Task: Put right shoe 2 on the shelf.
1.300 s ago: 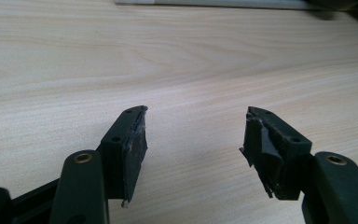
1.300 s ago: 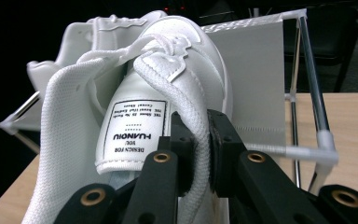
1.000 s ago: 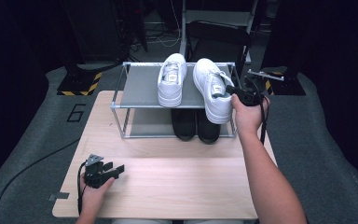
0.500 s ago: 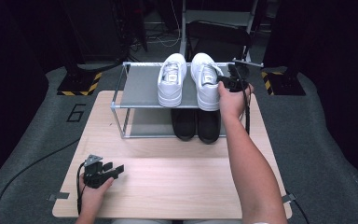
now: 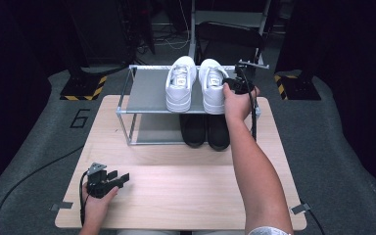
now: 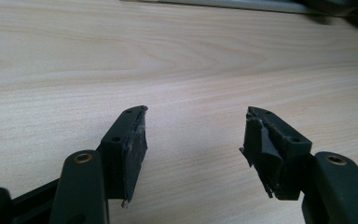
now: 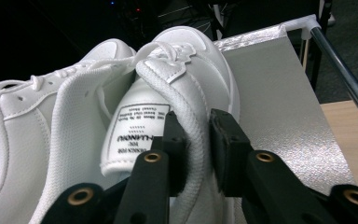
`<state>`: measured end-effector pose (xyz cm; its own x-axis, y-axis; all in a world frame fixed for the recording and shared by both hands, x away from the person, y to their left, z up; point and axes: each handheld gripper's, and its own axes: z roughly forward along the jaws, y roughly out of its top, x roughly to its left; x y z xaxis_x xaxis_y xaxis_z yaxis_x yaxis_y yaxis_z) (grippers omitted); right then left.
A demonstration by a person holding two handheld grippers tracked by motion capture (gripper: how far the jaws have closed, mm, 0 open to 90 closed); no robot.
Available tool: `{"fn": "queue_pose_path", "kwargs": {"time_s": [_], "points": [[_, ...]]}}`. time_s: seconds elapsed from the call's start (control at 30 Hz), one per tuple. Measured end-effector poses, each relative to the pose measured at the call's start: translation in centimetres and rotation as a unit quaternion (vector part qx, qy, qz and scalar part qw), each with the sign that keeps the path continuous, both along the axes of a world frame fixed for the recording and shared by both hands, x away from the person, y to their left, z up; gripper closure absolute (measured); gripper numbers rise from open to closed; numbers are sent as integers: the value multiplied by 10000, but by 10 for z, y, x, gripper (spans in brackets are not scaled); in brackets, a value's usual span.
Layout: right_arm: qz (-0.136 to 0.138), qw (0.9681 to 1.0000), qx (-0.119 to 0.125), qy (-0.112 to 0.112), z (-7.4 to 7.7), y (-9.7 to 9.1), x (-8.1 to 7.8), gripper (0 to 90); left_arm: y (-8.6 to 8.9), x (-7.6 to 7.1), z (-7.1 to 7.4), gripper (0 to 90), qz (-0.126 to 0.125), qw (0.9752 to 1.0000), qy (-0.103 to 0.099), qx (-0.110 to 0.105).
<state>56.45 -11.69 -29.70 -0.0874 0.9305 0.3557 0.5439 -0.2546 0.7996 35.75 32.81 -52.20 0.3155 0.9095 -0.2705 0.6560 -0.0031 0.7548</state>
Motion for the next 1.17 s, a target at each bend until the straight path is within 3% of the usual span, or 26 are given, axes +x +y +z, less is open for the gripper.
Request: {"fn": "queue_pose_path", "kwargs": {"time_s": [0.13, 0.17, 0.37, 0.5, 0.73, 0.9, 1.0, 1.17], "points": [[122, 9998, 72, -119, -1, -4, -1, 619, -1, 0, 0, 390, 8, 10000, 10, -9], [119, 9995, 103, -263, 1, -5, -4, 595, -1, -1, 0, 390, -27, 10000, 63, -2], [262, 9975, -90, -653, 18, -10, -21, 525, -1, -1, 0, 390, 26, 10000, 25, 3], [400, 9950, -205, -889, 26, -13, -39, 497, 0, -1, 0, 390, -8, 10000, 65, 38], [812, 9906, -38, -1099, 25, -25, -79, 492, 1, -2, 1, 390, -21, 9999, 59, 103], [893, 9883, -149, -1224, 4, -33, -112, 492, 2, -2, 0, 390, 52, 9999, 30, 82], [989, 9874, -162, -1228, -15, -35, -134, 491, 3, -3, 0, 390, 60, 9999, 20, 111], [1025, 9856, -462, -1262, -57, -34, -173, 468, 3, -2, -1, 390, 76, 9999, 32, 130]]}}
